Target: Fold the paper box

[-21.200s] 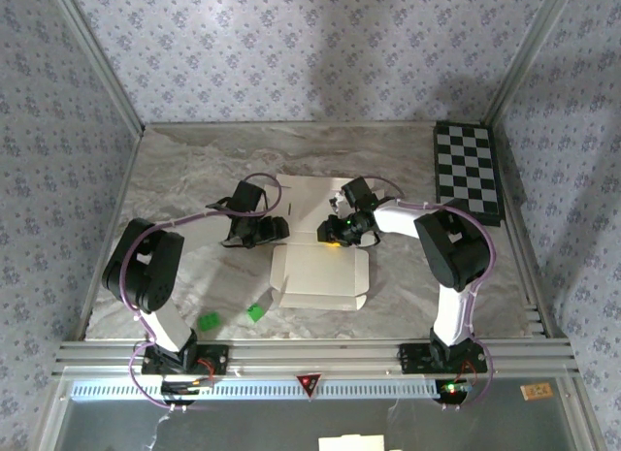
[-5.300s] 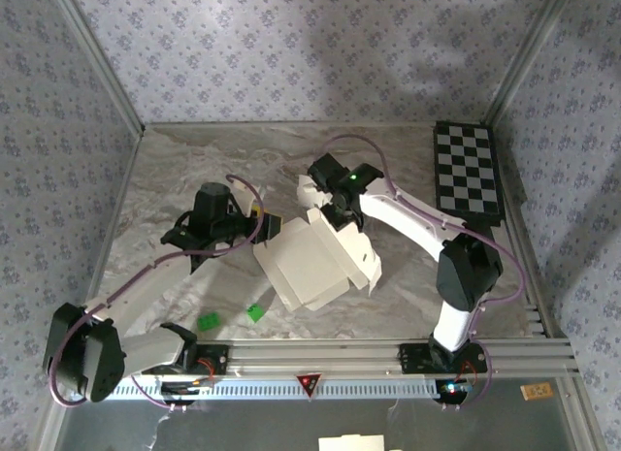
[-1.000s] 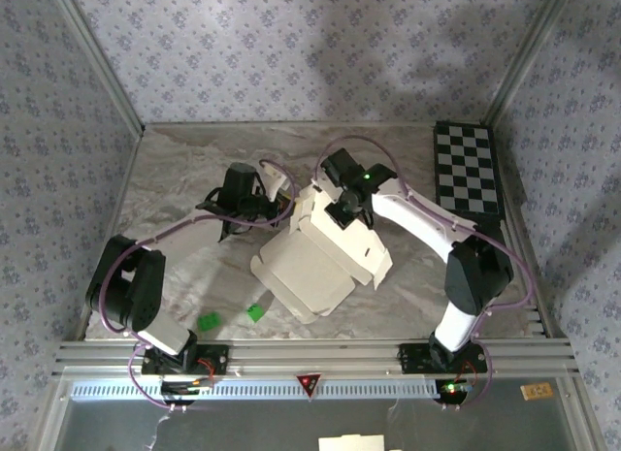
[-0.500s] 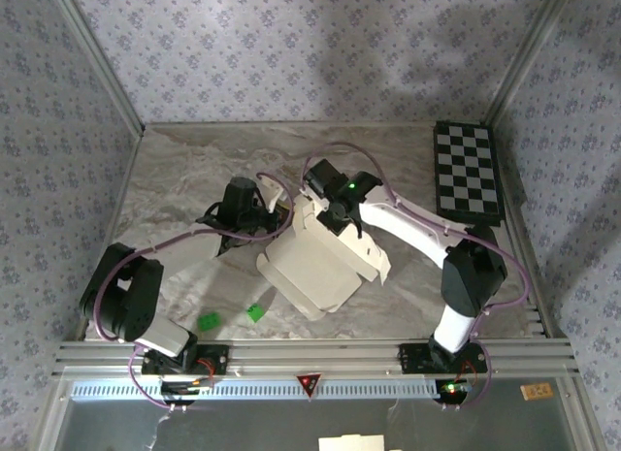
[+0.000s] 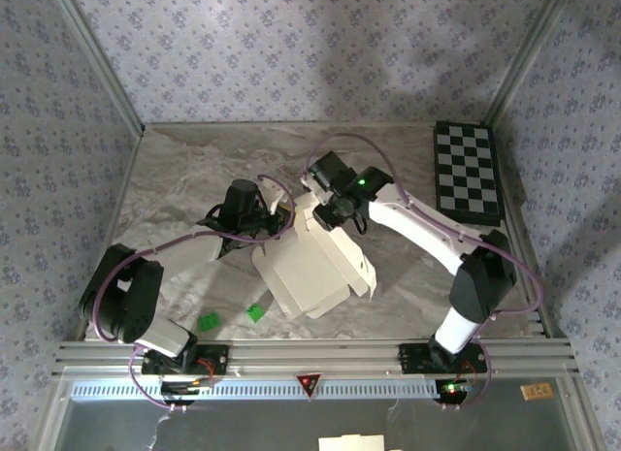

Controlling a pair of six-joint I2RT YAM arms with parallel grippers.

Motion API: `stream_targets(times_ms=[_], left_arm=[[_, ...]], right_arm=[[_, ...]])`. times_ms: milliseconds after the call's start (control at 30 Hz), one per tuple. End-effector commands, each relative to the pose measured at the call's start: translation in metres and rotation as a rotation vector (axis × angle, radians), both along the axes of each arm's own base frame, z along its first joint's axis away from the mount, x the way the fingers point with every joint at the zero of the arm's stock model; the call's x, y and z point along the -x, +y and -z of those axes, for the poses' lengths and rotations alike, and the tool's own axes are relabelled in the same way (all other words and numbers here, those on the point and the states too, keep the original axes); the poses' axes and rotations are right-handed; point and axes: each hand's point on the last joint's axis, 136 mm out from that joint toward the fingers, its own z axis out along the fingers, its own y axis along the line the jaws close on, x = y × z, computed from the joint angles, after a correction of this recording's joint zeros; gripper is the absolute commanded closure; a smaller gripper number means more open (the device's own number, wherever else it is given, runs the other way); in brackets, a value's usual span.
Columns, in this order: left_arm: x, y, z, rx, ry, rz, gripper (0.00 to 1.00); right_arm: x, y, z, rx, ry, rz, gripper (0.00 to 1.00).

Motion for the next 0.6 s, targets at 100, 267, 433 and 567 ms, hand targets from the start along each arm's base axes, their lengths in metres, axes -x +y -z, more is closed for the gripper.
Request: stream_targets(times_ms=[100, 267, 433, 567], left_arm=[[0.019, 0.002, 0.037, -0.049, 0.139, 0.017, 0.98], [0.018, 0.001, 0.037, -0.048, 0.140, 0.015, 0.98], [0.017, 0.002, 0.037, -0.049, 0.138, 0.014, 0.98], [0.017, 0.002, 0.038, -0.052, 0.139, 0.014, 0.98]], right_arm=[[-0.012, 0.006, -0.051, -0.277, -0.015, 0.127, 0.46], [-0.040, 0.012, -0.051, -0.376, 0.058, 0.295, 0.45], [-0.065, 0.020, -0.037, -0.358, 0.095, 0.359, 0.44], [-0.074, 0.028, -0.023, -0.336, 0.110, 0.369, 0.43]])
